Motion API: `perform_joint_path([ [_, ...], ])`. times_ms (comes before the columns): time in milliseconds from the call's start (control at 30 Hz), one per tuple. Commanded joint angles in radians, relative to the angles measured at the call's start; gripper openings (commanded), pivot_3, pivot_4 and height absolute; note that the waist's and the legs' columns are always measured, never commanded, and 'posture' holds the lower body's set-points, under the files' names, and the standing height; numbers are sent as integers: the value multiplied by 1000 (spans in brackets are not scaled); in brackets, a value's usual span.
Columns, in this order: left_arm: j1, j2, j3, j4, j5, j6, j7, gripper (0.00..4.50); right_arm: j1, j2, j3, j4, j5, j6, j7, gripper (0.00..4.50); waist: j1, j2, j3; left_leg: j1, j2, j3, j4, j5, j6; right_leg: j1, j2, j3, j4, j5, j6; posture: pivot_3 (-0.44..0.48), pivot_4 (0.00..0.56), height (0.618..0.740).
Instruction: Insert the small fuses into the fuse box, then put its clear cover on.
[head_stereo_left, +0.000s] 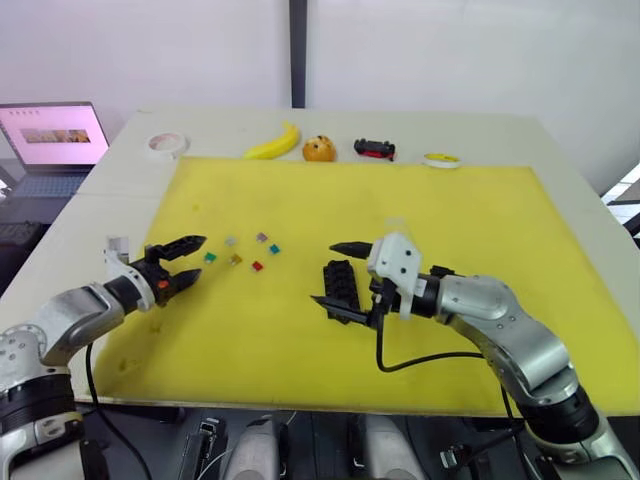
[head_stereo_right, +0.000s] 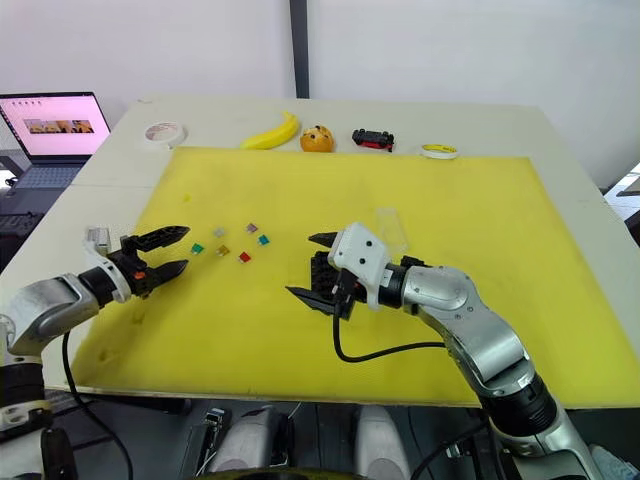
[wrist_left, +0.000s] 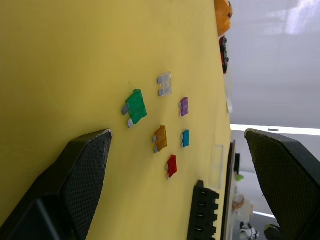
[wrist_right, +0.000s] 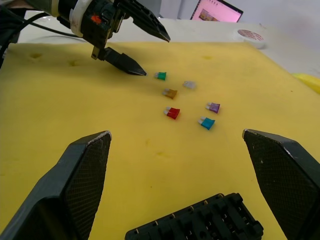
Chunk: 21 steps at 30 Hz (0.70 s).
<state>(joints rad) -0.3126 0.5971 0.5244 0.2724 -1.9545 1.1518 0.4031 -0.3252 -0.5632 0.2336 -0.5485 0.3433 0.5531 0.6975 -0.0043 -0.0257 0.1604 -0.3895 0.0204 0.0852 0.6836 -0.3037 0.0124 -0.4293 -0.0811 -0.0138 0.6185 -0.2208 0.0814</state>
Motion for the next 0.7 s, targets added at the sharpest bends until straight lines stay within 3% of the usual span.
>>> perform_joint_path([
  [33, -54, -47, -12, -28, -18, -9, 45, 4486, -10, 22, -2, -32, -13, -26, -14, 4500, 4, 0, 0, 0, 0, 0, 0, 0, 0, 0, 0, 0, 0, 0, 0, 0, 150, 740],
  [267, -54, -70, -37, -99, -18, 21, 101, 4486, -13, 52, 3, -36, -31, -22, -35, 4500, 8, 0, 0, 0, 0, 0, 0, 1, -2, 0, 0, 0, -1, 0, 0, 0, 150, 740],
  [367, -43, -57, -10, -84, -18, -15, 146, 4486, -3, 53, -8, -41, -30, -20, -45, 4500, 8, 0, 0, 0, 0, -1, 0, 1, -2, 0, 0, 0, -1, 0, 0, 0, 150, 740],
  [700, 32, -30, 110, -110, -18, -23, 112, 4486, 1, 33, -34, -38, -23, -19, -36, 4500, -7, 0, 0, 0, 0, -2, -1, 0, 0, 0, -1, -2, -1, 0, 0, 0, 150, 740],
])
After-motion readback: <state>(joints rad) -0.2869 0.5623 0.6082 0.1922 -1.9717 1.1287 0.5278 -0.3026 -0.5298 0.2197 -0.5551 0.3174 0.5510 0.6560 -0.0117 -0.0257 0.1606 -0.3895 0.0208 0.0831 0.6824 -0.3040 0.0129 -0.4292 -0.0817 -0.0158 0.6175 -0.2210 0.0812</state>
